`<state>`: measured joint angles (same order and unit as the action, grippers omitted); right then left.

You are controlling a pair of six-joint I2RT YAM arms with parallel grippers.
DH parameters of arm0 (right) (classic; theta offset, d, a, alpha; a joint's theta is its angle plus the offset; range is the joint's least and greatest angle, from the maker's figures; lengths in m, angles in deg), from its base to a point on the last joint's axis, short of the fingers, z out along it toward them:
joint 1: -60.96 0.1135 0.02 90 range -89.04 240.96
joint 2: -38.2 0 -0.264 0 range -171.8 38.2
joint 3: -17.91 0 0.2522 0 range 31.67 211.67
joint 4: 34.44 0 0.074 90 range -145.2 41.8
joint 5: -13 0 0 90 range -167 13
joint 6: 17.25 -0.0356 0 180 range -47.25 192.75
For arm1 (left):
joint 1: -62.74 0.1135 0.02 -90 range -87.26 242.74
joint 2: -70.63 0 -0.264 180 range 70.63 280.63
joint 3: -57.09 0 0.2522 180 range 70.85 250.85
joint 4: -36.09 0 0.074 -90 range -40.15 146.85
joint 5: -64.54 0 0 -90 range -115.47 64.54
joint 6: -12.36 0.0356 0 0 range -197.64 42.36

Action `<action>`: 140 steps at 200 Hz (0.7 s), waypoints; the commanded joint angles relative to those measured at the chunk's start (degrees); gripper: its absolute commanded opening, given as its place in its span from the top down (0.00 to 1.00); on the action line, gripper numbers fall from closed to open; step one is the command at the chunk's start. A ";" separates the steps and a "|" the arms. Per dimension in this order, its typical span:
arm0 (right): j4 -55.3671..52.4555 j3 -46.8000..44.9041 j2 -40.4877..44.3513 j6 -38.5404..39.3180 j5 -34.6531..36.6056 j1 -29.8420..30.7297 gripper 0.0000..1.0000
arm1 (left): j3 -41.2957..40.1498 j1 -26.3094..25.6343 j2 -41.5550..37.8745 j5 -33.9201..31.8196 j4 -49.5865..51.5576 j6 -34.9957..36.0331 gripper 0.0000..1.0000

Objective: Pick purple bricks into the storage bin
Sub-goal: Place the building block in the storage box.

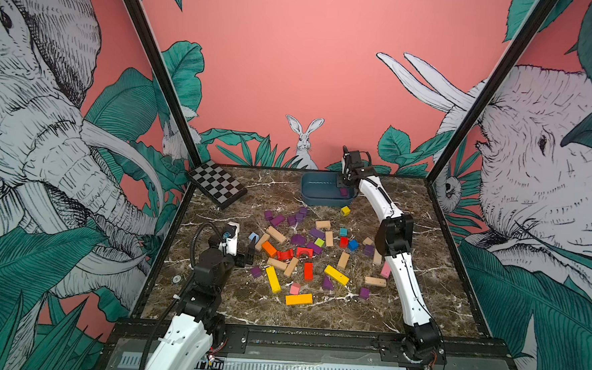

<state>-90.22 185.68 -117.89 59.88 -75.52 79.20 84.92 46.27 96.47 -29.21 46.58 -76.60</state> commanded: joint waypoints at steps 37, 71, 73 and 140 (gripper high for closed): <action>4.01 3.79 -2.29 0.11 1.86 0.22 0.95 | -0.45 -0.30 0.20 -0.54 -0.42 -0.43 0.01; 4.08 3.42 -2.22 0.30 2.06 0.21 0.82 | -0.22 -0.31 1.06 -1.00 -0.67 -0.67 0.01; 4.12 3.45 -2.21 0.34 2.07 0.19 0.81 | -0.19 -0.27 1.16 -1.13 -0.75 -0.66 0.01; 3.67 2.56 -0.20 1.83 2.10 0.13 0.70 | 0.09 -0.31 2.29 -1.28 -0.89 -0.60 0.01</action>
<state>-87.45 188.00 -119.27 60.80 -74.19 79.24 84.92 46.27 99.42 -29.63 46.56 -76.62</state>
